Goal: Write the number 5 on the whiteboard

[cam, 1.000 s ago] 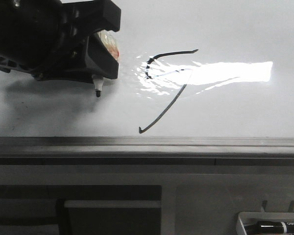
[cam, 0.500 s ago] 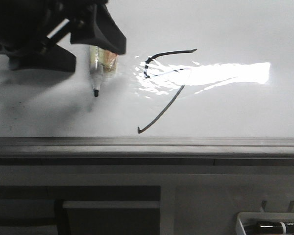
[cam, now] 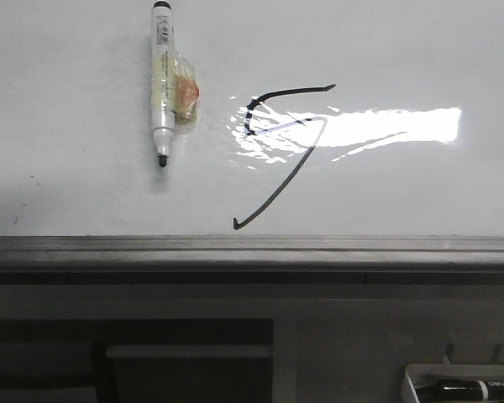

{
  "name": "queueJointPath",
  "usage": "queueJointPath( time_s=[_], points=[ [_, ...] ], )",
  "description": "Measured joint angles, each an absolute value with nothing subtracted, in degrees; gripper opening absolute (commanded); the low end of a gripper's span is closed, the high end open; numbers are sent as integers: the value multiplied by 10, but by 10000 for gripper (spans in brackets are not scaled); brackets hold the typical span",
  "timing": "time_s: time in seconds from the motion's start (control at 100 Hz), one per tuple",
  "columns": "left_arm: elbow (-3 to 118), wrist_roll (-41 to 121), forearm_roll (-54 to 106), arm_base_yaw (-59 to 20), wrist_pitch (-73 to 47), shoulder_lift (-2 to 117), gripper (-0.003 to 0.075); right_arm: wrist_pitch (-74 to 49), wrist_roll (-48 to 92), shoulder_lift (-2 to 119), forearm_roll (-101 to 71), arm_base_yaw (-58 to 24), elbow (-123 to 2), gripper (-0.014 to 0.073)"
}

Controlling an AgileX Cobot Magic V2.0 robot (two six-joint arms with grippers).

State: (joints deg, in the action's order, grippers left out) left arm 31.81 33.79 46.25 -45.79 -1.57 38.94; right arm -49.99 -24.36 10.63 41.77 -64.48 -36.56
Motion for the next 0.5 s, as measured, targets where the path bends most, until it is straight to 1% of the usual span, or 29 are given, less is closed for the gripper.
queueJointPath(
  time_s=[0.12,0.23,0.5],
  points=[
    [258,338,442,-457,-20,327,-20,-503,-252,38,423,-645,-299,-61],
    [224,338,438,-457,-22,293,-20,-503,-253,-1,423,-645,-266,-61],
    [208,338,437,-457,-23,281,-20,-503,-254,-8,423,-645,-254,-61]
  ],
)
